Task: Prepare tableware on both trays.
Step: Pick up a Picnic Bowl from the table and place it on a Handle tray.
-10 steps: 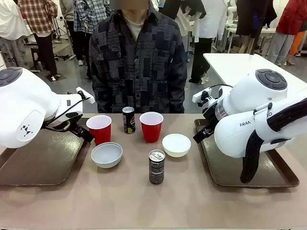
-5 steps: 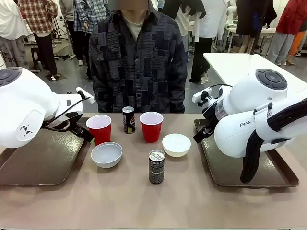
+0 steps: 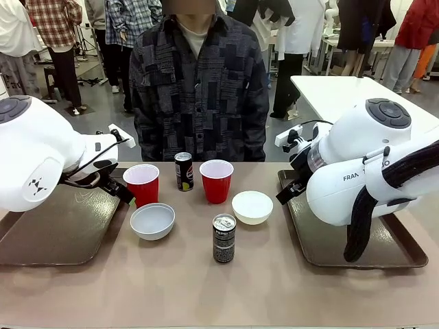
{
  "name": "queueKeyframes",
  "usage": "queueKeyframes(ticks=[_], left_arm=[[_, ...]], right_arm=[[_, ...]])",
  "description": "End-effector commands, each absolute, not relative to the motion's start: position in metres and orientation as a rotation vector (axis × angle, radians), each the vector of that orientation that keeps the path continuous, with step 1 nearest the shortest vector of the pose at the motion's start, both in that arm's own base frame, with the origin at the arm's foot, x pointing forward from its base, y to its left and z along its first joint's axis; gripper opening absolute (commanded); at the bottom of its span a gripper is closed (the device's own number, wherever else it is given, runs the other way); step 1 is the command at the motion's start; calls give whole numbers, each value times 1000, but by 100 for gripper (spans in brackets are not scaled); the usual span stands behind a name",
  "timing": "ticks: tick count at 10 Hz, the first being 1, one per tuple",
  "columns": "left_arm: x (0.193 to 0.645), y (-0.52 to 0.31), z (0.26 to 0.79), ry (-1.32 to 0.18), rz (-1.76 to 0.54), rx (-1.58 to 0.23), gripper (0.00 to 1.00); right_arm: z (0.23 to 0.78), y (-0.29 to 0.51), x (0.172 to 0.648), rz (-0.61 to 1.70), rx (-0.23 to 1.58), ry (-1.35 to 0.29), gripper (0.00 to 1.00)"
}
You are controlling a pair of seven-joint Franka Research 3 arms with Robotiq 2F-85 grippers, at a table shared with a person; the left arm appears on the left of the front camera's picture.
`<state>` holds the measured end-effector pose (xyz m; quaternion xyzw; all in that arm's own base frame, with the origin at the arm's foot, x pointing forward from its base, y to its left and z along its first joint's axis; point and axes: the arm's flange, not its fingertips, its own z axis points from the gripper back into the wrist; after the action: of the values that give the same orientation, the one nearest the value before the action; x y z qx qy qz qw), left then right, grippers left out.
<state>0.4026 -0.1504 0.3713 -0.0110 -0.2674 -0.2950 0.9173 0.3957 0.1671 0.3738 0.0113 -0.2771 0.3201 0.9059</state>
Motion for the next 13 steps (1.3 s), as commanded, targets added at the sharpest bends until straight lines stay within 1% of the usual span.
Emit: queueKeyframes(ticks=[1,5,6,7,8,9,10,11,12,13], left_arm=[[403,-150,371,-550,-607,-22,100],[403,-150,371,-550,-607,-22,100],[403,-150,371,-550,-607,-23,100],[383,-144,389,-555,-644,-14,100],[353,-124,404,-559,-714,-47,100],[336,-107,416,-545,-732,-43,100],[325,-84,415,-506,-754,-42,100],[307,-73,418,-453,-771,-36,100],[290,-67,415,-397,-802,-49,100],[278,-68,412,-345,-830,-53,100]], right_arm=[[374,167,396,661,23,-572,100],[374,167,396,661,23,-572,100],[388,160,393,720,57,-570,100],[405,148,388,742,47,-594,100],[430,125,384,748,20,-590,100],[450,109,379,745,8,-596,100],[467,89,378,741,-42,-611,100],[470,67,379,722,-129,-592,100],[471,43,383,688,-208,-526,100],[465,26,377,690,-248,-460,100]])
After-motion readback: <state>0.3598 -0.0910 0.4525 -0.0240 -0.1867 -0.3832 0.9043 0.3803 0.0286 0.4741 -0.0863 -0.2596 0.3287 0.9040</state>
